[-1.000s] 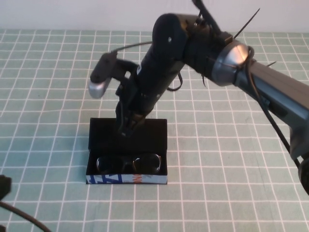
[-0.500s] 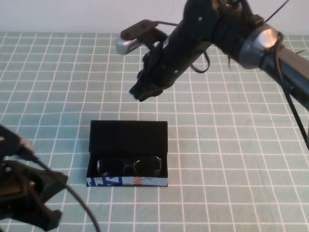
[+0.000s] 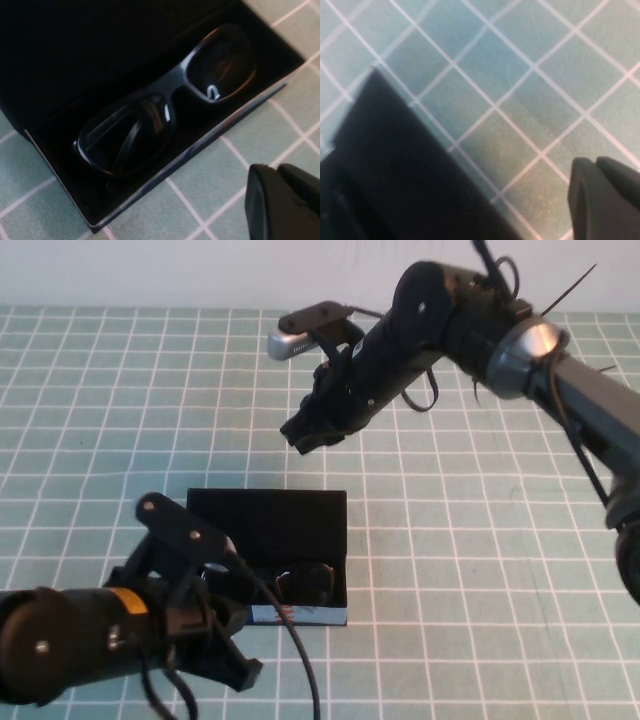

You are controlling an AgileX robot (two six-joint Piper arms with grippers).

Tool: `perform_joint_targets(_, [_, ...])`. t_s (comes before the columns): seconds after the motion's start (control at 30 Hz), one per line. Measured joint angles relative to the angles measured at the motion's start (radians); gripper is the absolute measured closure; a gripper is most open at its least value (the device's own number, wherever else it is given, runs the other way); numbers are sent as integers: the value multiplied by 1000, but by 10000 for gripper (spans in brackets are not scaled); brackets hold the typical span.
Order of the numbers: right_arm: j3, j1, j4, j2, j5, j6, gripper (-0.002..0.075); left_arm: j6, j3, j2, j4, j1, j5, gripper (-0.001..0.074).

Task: Return glasses to glasses case
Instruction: Close the glasses case

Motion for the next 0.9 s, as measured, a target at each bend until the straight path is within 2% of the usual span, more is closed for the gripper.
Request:
perform_joint_targets(0.4, [0,0,27,89,-27,0,737,-17,-7,208,-53,-12,-180,736])
perform_joint_targets(0.7, [0,-2,57,89,57,-37,737,-38,-8,282,-55,-12,-221,736])
perform_joint_targets(0.9, [0,-8,172,89,135,-116,737,-40,-8,282,-55,-12,-235,736])
